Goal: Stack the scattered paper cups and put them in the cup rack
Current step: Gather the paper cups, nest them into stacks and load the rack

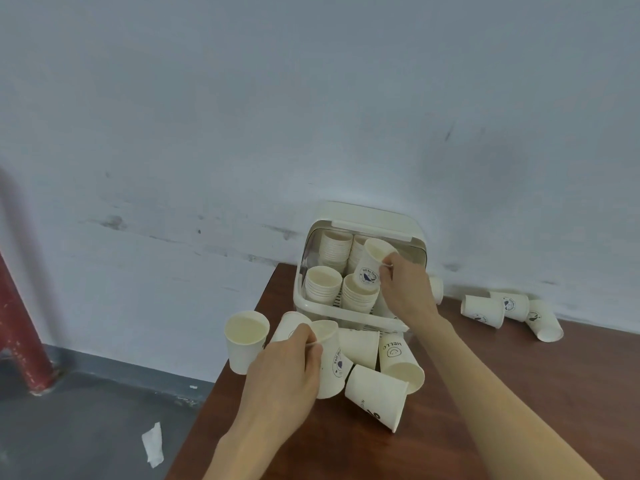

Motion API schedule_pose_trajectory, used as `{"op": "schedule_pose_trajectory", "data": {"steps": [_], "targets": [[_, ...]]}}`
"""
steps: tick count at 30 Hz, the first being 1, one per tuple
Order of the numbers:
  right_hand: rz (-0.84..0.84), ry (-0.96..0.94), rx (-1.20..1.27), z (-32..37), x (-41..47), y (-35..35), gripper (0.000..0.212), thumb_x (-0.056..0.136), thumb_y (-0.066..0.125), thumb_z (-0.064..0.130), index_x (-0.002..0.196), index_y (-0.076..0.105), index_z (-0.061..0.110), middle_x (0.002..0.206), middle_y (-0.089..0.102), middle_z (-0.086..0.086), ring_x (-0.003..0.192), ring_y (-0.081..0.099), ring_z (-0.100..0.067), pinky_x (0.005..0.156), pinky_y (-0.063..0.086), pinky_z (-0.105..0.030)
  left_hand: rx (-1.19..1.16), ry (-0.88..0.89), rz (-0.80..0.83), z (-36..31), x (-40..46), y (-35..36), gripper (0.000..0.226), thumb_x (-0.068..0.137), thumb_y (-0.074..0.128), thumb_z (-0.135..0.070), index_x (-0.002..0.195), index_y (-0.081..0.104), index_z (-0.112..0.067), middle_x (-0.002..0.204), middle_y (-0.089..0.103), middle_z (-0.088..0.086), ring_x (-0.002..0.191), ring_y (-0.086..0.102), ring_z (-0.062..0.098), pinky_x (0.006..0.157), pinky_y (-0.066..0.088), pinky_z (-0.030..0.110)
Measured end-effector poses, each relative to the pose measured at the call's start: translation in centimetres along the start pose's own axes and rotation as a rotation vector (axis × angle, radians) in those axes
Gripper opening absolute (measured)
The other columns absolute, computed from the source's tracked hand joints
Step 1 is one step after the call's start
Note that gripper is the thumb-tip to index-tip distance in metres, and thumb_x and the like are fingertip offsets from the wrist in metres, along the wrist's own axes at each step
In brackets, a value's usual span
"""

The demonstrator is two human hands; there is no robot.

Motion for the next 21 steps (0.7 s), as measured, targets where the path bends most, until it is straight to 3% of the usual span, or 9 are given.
{"op": "schedule_pose_trajectory", "data": {"steps": [3, 8, 14, 21], "targets": [[0.069, -0.025, -0.070, -0.1, 0.4, 1.5, 0.019, 0.096, 0.040, 0.020, 0.093, 0.056, 0.010, 0.079, 0.062, -0.008, 0.077, 0.058, -0.030, 0.066, 0.049, -0.041, -0.005, 0.002, -0.005, -0.1, 0.2, -0.1, 0.011, 0.097, 0.042, -0.035, 0.087, 0.044, -0.032, 0.068, 0.057, -0.010, 0.063, 0.052, 0.010, 0.051, 0.029, 0.023], [0.167, -0.034, -0.118, -0.4, 0.1, 3.5, 0.024, 0.098, 0.036, 0.024, 0.097, 0.056, 0.010, 0.087, 0.063, -0.010, 0.078, 0.059, -0.029, 0.069, 0.052, -0.043, -0.012, -0.001, -0.003, 0.3, 0.7, 0.0, 0.011, 0.097, 0.042, -0.036, 0.087, 0.045, -0.031, 0.068, 0.058, -0.009, 0.063, 0.054, 0.009, 0.052, 0.033, 0.025], [0.218, -0.058, -0.178, -0.7, -0.6, 5.2, 0.024, 0.099, 0.036, 0.022, 0.099, 0.057, 0.010, 0.090, 0.063, -0.010, 0.082, 0.058, -0.030, 0.063, 0.045, -0.037, -0.002, 0.024, -0.005, 0.0, 1.4, 0.2, 0.009, 0.097, 0.042, -0.034, 0.090, 0.046, -0.031, 0.069, 0.057, -0.008, 0.064, 0.054, 0.010, 0.053, 0.034, 0.026], [0.234, -0.084, -0.230, -1.1, -1.0, 6.6, 0.017, 0.095, 0.039, 0.012, 0.087, 0.053, 0.010, 0.080, 0.059, -0.007, 0.074, 0.055, -0.030, 0.060, 0.047, -0.039, 0.000, 0.068, -0.066, -0.3, 3.2, 0.6, 0.008, 0.097, 0.042, -0.034, 0.089, 0.045, -0.031, 0.072, 0.059, -0.008, 0.065, 0.054, 0.013, 0.058, 0.043, 0.032]]}}
Point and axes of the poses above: each hand's wrist, its own x-axis towards the middle knuckle, its own y-axis out of the palm, z = x × y, the point moved 6 cm from there along x, towards the middle knuckle
